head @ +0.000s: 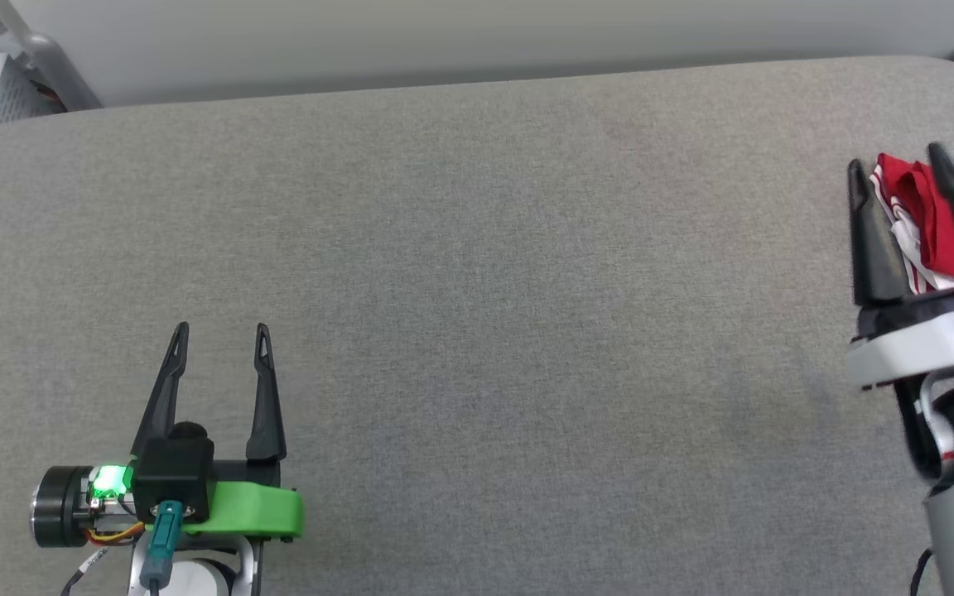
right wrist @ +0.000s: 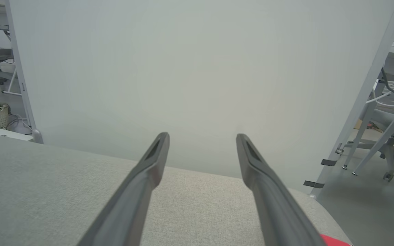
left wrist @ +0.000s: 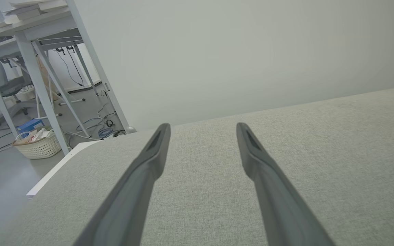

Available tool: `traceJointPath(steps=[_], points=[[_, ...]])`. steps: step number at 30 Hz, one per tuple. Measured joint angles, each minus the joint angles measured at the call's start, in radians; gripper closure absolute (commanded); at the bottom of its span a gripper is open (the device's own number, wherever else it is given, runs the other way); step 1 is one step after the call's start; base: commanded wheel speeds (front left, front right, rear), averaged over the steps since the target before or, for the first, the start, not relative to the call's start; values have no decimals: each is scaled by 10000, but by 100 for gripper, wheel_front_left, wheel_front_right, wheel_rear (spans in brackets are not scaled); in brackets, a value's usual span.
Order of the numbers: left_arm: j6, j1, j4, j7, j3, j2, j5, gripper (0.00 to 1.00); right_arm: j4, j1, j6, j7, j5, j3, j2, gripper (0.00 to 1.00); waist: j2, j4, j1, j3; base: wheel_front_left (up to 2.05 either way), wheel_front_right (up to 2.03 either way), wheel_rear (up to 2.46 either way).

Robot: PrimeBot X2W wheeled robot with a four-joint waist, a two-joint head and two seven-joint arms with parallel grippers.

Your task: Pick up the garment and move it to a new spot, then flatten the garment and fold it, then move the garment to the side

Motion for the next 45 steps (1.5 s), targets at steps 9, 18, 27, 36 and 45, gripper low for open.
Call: traceJointPath(steps=[9, 18, 27, 36, 45], points=[[-245, 150, 163, 0, 69, -71, -2, 0, -832, 2297, 0, -90, -487, -33, 1340, 0, 0, 491, 0, -696, 0, 0, 0], [-391, 635, 316, 0, 219, -144, -2, 0, -1513, 4017, 0, -119, -673, -326, 1998, 0, 0, 758, 0, -1247, 0, 0, 0], [-589, 1144, 451, 0, 270, -280, -2, 0, -1929, 4768, 0, -134, -940, -322, 2205, 0, 0, 815, 0, -1601, 0, 0, 0], [-855, 1345, 520, 0, 274, -397, -2, 0, -2015, 5042, -2, -134, -1012, -445, 2257, 0, 0, 906, 0, -1725, 0, 0, 0], [-1026, 1396, 520, 0, 320, -476, -6, 0, -2065, 5123, 0, -134, -1087, -439, 2276, 0, 0, 900, 0, -1698, 0, 0, 0]])
